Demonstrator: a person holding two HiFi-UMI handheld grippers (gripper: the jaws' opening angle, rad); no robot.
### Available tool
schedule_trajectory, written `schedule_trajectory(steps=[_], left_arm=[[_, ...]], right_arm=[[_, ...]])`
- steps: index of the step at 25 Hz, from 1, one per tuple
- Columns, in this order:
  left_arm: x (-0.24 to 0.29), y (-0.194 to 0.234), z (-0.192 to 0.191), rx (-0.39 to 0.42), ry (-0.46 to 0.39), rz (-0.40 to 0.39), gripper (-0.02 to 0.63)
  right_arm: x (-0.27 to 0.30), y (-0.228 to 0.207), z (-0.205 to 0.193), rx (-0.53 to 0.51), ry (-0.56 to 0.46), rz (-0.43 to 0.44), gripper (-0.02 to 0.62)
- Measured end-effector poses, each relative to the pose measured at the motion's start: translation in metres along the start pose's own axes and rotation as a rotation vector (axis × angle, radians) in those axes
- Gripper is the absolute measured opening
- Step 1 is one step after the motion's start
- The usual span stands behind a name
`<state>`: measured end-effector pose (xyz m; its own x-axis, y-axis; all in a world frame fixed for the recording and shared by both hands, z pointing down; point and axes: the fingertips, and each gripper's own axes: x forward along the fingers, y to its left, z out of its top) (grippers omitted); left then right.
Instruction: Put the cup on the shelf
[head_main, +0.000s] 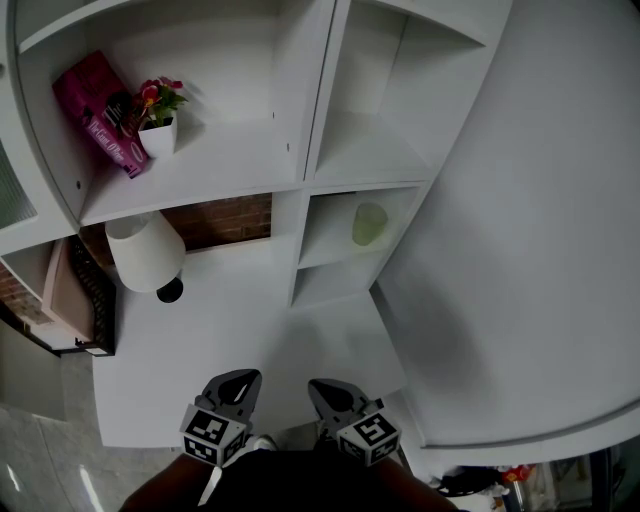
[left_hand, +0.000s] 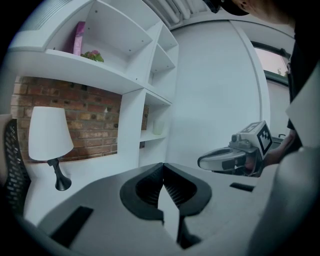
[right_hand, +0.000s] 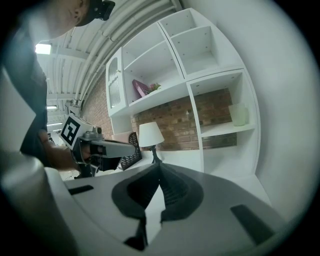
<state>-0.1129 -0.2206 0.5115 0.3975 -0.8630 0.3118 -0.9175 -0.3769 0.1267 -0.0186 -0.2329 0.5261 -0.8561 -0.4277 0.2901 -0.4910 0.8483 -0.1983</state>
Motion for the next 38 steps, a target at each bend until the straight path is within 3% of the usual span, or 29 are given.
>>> schedule_trajectory(steps=[38], left_arm=[[-0.009, -0.004, 0.006, -0.004, -0.001, -0.003, 0.005]], right_arm=[[0.007, 0.006, -0.001, -0.003, 0.018, 0.02, 0.004]])
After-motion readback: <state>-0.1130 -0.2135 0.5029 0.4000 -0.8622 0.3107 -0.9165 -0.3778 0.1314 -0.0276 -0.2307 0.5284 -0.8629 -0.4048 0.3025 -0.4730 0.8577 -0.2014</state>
